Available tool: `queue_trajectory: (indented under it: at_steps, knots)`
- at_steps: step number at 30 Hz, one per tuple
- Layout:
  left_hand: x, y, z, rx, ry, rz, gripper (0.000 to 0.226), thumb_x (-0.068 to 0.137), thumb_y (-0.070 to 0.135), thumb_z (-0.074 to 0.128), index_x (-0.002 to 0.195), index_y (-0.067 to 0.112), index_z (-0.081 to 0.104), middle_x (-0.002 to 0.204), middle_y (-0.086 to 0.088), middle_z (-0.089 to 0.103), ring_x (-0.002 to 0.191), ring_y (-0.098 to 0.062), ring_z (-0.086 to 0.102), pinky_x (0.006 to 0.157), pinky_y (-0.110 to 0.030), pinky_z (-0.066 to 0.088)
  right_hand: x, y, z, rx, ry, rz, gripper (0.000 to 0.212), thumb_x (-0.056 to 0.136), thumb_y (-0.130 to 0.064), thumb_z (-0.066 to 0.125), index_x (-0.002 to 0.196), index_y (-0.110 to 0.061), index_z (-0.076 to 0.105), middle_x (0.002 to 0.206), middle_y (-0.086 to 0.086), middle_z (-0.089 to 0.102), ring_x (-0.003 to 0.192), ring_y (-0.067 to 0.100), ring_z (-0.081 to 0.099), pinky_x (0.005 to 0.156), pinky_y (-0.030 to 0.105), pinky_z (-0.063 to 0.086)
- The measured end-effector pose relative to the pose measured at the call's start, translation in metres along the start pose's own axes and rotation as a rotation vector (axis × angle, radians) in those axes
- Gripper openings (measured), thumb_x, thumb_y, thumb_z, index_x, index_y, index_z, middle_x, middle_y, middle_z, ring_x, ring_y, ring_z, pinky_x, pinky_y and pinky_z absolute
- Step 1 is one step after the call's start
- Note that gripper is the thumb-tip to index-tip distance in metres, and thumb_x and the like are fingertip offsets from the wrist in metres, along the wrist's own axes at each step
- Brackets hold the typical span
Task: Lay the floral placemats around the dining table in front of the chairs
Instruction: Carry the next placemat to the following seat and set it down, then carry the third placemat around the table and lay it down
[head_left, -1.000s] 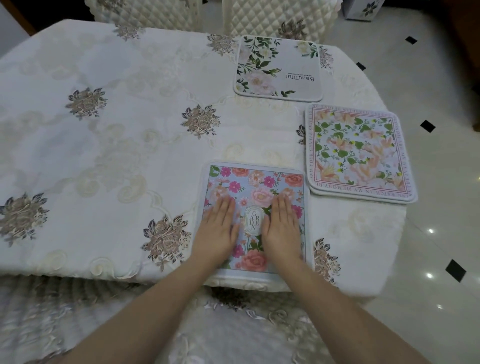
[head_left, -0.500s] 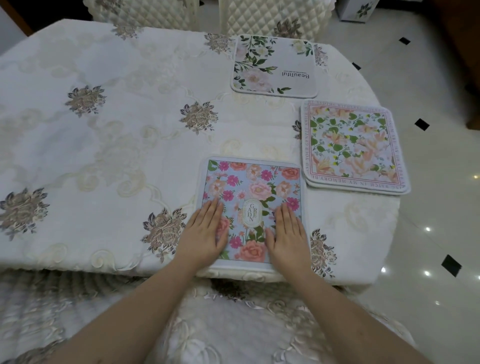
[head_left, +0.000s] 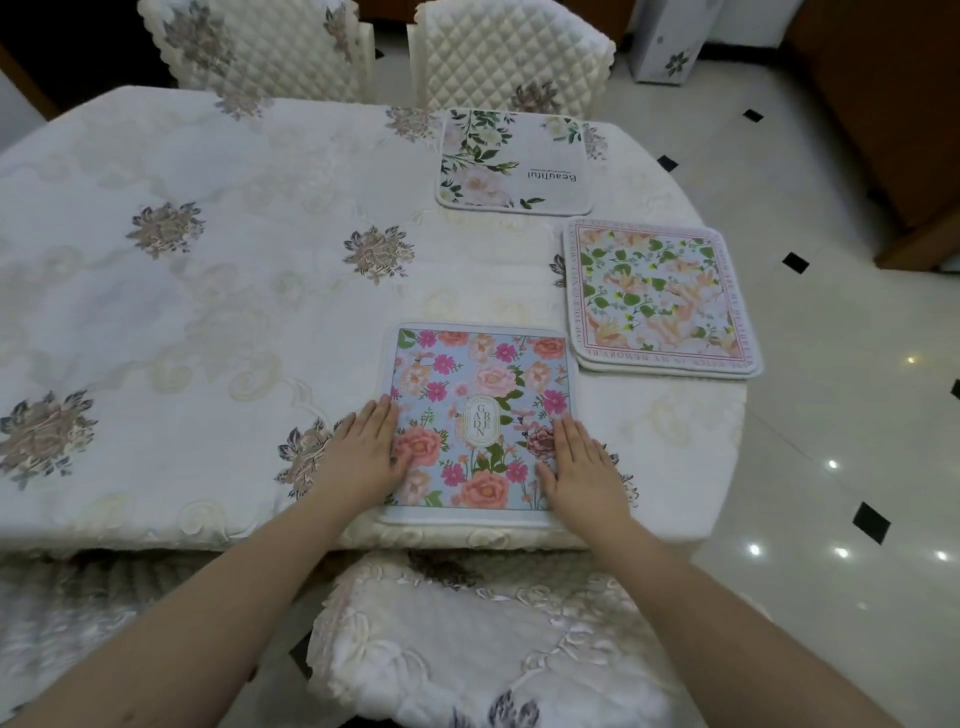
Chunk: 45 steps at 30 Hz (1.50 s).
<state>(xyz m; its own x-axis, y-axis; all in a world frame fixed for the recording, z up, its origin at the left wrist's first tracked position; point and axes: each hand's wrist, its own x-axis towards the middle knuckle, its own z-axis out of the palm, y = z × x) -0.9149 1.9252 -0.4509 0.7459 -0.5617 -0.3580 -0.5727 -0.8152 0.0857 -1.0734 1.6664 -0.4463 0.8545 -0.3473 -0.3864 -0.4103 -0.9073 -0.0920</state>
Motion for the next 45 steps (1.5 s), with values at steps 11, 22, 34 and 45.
queue_trajectory:
  at_steps: [11,22,34,45]
  knots:
    - [-0.013,0.06,-0.073,0.02,0.036,0.096,0.064,0.1,0.052,0.025,0.153,0.017,0.027,0.161,-0.005,0.028,0.148,-0.022,0.023,0.12,-0.05,0.016,-0.034,-0.008,-0.068,0.047,0.017,0.063,0.056,0.103,-0.048,0.029,0.151,-0.018,0.031,0.155,0.005,0.037,0.141,0.023,0.035,0.111,0.039,0.03]
    - [-0.006,0.16,-0.129,0.031,0.092,0.22,0.066,0.1,0.054,0.025,0.154,0.017,0.023,0.164,-0.007,0.017,0.151,-0.024,0.013,0.119,-0.057,0.005,-0.073,0.048,-0.118,-0.021,0.234,0.149,0.055,0.104,-0.045,0.029,0.153,-0.021,0.03,0.158,0.005,0.032,0.143,0.023,0.031,0.114,0.039,0.024]
    - [-0.019,0.291,-0.135,0.069,0.18,0.208,0.068,0.1,0.057,0.023,0.157,0.021,0.013,0.166,-0.001,0.01,0.152,-0.02,0.008,0.122,-0.051,0.006,-0.103,0.169,-0.131,0.066,0.306,0.078,0.055,0.103,-0.045,0.027,0.155,-0.025,0.023,0.162,0.0,0.024,0.148,0.018,0.023,0.117,0.035,0.017]
    - [-0.026,0.324,-0.147,0.102,0.156,0.177,0.07,0.099,0.06,0.02,0.157,0.022,0.009,0.166,-0.001,0.004,0.152,-0.019,0.004,0.122,-0.051,0.008,-0.111,0.216,-0.141,0.105,0.282,0.022,0.061,0.103,-0.046,0.027,0.157,-0.026,0.01,0.166,-0.001,0.01,0.151,0.018,0.009,0.119,0.036,0.012]
